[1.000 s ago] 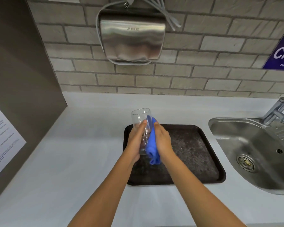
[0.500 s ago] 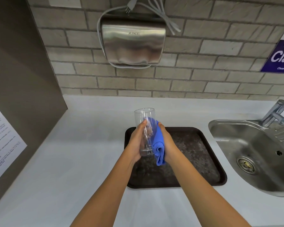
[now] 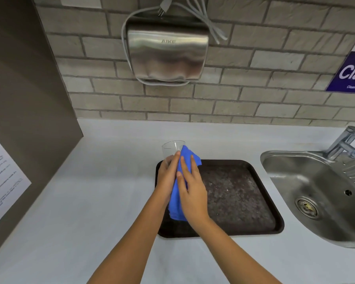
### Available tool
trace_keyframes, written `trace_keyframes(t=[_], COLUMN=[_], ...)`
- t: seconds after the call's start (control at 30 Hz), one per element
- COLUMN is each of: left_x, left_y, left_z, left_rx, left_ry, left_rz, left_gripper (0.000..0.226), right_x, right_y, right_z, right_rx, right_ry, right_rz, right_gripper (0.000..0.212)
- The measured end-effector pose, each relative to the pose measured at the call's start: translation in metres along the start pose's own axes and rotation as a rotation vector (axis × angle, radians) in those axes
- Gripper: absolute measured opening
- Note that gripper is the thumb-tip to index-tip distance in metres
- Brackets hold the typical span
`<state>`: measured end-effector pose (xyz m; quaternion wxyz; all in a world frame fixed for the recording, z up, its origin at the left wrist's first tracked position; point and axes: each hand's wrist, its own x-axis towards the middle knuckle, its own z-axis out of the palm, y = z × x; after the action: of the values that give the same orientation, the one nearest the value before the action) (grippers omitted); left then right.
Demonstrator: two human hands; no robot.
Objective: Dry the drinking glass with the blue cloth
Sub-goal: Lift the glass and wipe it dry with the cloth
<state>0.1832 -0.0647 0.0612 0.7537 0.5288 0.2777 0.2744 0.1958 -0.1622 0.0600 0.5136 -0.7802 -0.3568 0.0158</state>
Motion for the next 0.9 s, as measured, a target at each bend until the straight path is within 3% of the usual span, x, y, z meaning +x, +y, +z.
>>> trace_keyframes(t=[0.1,0.23,0.3,0.43,0.5,0.63,0.77,0.9], left_x=[-0.004,-0.008,-0.007,-0.004,-0.005,-0.005,-0.002,0.002], left_y=[-0.003,0.000,0.005,0.013,0.012,0.013,0.010,0.001], left_z=[-0.004,0.002,0.002,-0.005,-0.006,-0.003,-0.004,-0.002], left_rx=[-0.090,-0.181,-0.223,-0.319,-0.301,-0.223,-0.229,-0.055], left_ry=[-0.060,-0.071,-0.111,-0.188,-0.213,-0.222,-0.187,0.008], left_rz=[-0.052,-0.177,-0.179,-0.177,-0.177,-0.157,-0.199,-0.147], left_gripper=[0.047,0.063,0.069,0.059,0.056,0.062,0.068,0.045], right_x=[0.010,0.047,0.042,0.015,0.027,0.057,0.040,0.032], right_y=[0.000,-0.007,-0.012,-0.019,-0.017,-0.012,-0.008,0.000], right_z=[-0.004,-0.022,-0.020,-0.009,-0.012,-0.023,-0.012,-0.009], right_rx=[0.176,0.492,0.456,0.184,0.298,0.592,0.574,0.489], right_ry=[0.010,-0.046,-0.023,0.032,0.024,-0.043,-0.045,0.013], right_rz=[0.064,0.383,0.334,0.029,0.140,0.560,0.525,0.418], right_gripper=[0.040,0.039,0.039,0.037,0.036,0.044,0.047,0.044])
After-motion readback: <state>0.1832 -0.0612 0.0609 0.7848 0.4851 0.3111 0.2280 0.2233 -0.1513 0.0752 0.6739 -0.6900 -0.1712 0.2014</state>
